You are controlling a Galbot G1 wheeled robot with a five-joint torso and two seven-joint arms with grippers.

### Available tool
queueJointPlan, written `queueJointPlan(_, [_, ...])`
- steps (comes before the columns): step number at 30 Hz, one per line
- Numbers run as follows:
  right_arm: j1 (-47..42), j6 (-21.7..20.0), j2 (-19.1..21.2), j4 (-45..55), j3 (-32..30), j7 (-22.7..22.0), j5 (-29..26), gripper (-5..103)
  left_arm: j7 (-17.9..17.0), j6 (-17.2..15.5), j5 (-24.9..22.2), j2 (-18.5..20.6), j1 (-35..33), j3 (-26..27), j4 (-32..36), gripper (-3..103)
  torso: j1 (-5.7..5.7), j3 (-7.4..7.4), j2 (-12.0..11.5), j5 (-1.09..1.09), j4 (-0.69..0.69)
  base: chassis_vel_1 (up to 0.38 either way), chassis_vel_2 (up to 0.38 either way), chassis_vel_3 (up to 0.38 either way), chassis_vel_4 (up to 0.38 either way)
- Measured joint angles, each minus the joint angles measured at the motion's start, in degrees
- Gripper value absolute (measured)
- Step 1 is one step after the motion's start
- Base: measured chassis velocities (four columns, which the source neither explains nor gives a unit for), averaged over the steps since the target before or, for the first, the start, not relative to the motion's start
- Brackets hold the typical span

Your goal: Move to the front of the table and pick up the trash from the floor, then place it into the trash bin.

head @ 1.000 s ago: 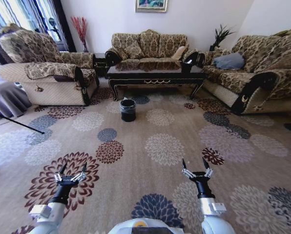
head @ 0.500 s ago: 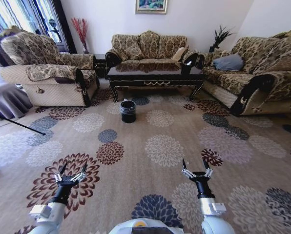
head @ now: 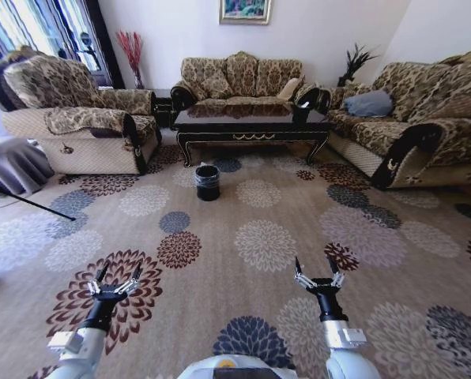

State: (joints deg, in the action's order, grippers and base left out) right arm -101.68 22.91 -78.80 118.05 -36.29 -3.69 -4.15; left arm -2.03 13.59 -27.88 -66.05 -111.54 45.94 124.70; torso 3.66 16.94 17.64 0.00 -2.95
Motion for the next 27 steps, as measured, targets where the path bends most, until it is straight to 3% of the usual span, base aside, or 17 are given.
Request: queueJointPlan(27, [0.00, 0.00, 0.00, 0.00, 0.00, 0.00, 0.00, 100, 0.00, 0.00, 0.00, 0.00, 0.00, 0.00, 0.00, 100, 2.23, 4.05, 6.29, 0.00, 0.00, 0.000, 0.000, 0.000, 0.000])
